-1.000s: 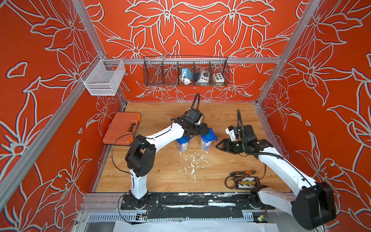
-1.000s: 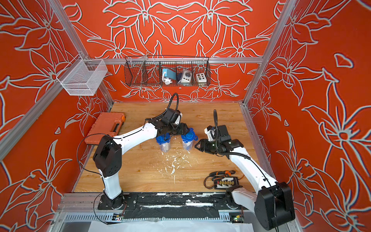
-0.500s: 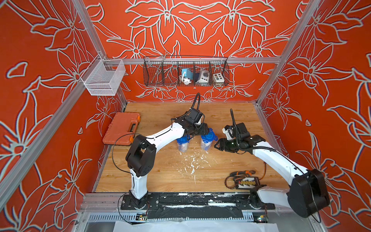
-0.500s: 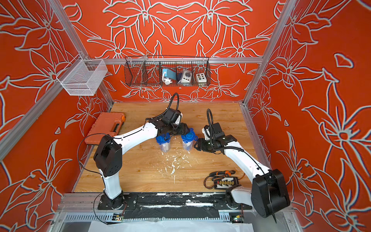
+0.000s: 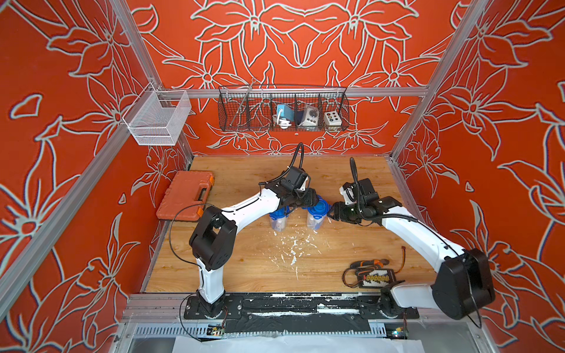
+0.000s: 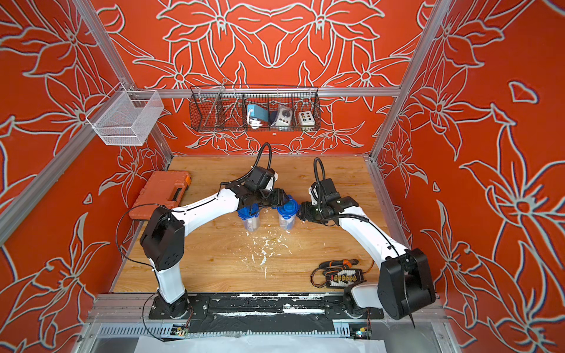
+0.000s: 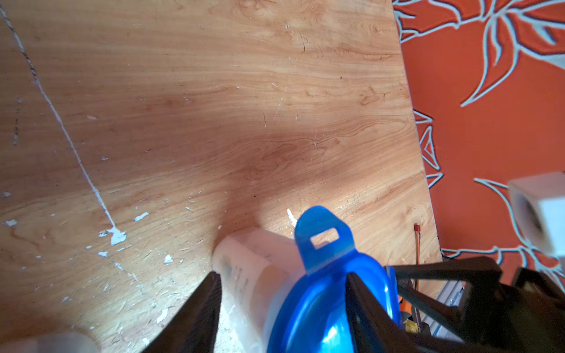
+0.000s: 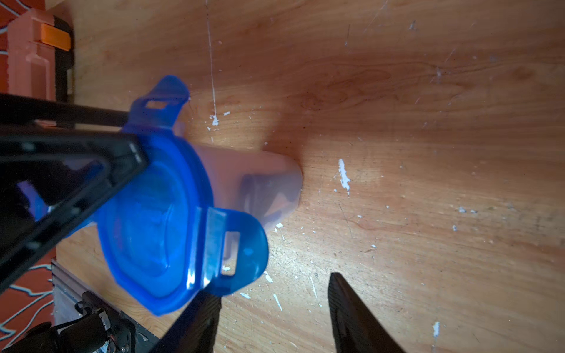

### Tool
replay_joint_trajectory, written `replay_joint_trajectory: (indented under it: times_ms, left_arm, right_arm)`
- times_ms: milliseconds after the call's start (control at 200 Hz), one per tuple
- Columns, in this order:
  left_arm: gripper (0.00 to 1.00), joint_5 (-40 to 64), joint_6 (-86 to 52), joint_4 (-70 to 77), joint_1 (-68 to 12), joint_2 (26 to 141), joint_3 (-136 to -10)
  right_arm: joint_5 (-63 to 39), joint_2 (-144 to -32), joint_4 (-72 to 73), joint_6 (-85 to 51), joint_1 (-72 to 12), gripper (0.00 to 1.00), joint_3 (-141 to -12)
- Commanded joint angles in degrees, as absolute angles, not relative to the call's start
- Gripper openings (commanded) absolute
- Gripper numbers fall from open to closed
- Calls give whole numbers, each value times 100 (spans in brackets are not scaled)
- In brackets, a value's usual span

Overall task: Take out toiletry kits
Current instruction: Adjust the container at the center of the board.

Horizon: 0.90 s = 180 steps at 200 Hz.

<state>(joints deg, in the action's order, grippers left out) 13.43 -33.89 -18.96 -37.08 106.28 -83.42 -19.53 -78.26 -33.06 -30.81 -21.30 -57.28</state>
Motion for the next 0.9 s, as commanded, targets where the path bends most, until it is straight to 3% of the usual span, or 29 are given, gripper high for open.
replay_joint_trajectory:
  times_ms: [0,661,896]
  left_arm:
    - [59,1548,-3367,-2695,-3771,10638,-8012]
    - [59,1965,-3512,-2380,-3757,10433,-7831]
    - [55,2494,-3694,-1944,-3719,10372,-7863]
  right_arm:
    - [-1624,-8032,-3369,-3020,-2069,58,-6082]
    - [-1769,-8105,-3835,-2558,-1890,56,-6425]
    - [-1898,-7441,-3902,-2669,-1890,45,-5734]
